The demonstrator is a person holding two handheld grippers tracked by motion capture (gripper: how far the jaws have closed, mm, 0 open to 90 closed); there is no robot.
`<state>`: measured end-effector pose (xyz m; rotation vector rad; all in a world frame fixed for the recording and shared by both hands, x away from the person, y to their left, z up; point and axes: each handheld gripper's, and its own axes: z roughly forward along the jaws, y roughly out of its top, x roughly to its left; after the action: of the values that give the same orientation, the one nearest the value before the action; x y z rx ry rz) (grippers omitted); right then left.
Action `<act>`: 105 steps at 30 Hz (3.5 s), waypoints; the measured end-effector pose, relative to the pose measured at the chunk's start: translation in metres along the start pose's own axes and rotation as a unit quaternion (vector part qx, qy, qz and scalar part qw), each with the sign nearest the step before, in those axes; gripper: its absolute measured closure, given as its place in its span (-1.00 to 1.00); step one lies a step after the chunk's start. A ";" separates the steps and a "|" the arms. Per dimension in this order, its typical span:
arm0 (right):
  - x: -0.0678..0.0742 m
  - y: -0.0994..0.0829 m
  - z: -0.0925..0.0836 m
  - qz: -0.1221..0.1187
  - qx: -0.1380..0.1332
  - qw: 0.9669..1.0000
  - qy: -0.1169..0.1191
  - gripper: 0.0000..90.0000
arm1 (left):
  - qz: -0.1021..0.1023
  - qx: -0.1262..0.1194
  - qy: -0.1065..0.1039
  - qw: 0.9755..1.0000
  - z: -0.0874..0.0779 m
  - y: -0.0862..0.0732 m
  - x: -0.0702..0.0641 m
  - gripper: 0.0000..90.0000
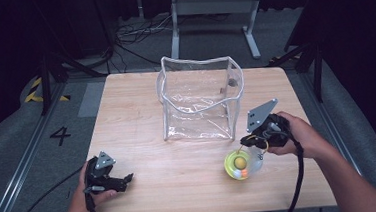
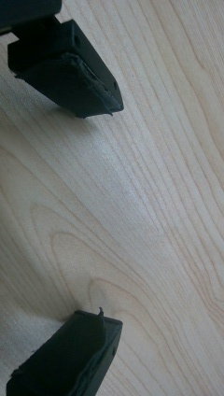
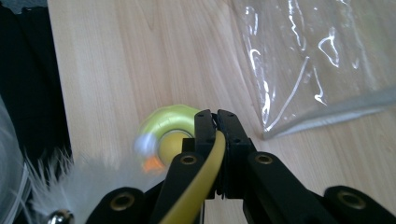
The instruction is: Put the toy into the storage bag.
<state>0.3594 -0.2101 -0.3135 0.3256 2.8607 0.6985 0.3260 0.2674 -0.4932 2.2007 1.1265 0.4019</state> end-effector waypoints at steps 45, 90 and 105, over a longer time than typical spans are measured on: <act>-0.085 0.009 -0.118 0.096 0.039 0.985 -0.136 0.97 | -0.003 0.001 -0.001 1.000 0.000 0.000 -0.001 -0.98; -0.130 0.149 -0.117 0.067 0.023 0.989 -0.132 0.96 | -0.002 -0.001 0.001 1.000 -0.001 -0.001 0.000 -0.97; -0.142 0.162 -0.086 0.072 0.029 0.989 -0.122 0.96 | -0.004 -0.002 0.001 1.000 -0.001 -0.001 -0.001 -0.97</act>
<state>0.5042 -0.1427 -0.1452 0.5880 2.6465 0.5561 0.3248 0.2676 -0.4933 2.1928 1.1341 0.4033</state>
